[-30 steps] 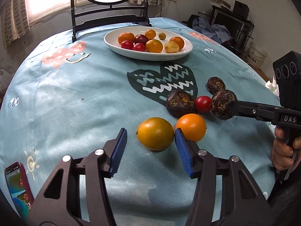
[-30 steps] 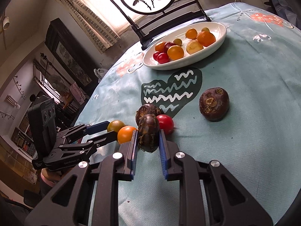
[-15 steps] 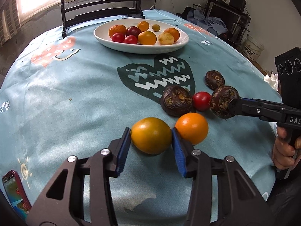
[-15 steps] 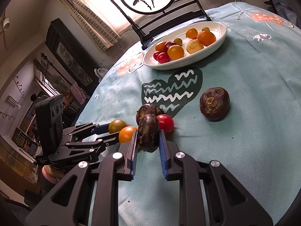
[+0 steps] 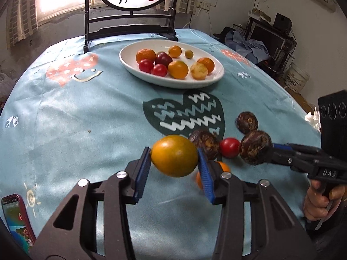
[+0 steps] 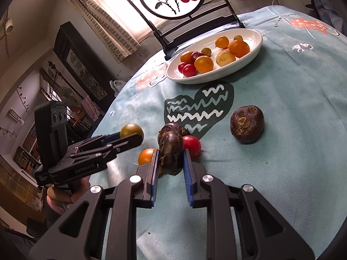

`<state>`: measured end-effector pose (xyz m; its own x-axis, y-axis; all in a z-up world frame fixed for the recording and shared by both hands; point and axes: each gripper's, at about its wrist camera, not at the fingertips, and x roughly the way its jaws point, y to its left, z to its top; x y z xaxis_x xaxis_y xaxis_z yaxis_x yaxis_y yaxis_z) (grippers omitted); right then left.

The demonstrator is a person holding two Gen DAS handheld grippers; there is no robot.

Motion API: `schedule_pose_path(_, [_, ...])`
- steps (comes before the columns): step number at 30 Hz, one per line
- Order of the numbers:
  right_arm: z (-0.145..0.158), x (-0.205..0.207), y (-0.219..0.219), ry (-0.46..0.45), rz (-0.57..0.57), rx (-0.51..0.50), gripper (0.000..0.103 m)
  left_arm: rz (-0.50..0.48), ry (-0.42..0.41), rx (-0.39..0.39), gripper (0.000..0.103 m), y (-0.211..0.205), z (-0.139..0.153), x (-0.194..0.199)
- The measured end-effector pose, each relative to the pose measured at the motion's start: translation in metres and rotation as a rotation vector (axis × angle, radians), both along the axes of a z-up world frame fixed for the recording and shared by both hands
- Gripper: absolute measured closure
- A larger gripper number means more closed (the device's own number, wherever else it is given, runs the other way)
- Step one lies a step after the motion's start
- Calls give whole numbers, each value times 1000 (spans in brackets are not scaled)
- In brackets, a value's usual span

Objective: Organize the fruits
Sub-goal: 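Carry both fruits over the plate and open both tools to release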

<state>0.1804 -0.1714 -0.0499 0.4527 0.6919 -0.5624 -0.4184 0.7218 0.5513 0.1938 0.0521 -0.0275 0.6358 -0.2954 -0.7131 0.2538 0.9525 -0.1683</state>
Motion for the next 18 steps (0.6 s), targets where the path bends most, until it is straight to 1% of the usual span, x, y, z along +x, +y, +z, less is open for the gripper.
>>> schedule_pose_path(3, [6,6,-3,-4,9,12,81,24,-38,-30,59,-6,17,13])
schedule_pose_path(7, [29,29,-17,-18,5,68,81,65,-71,-71,59,-16,36,42])
schedule_pose_path(10, [50,57,-26,-75,-46,36,81,78,-76,-112,59,-24,45,68])
schedule_pose_path(12, [58,81,-28,-95,-71,26,81,96,-78,-112,59,-32,47,87])
schedule_pose_path(14, [62,108,-26,-111,-100,7,81,111,-66,-93,59,-40,44,109])
schedule_pose_path(18, [57,158,-17,-118,-150,-57,81,152,-35,-51,59,-48,35,149])
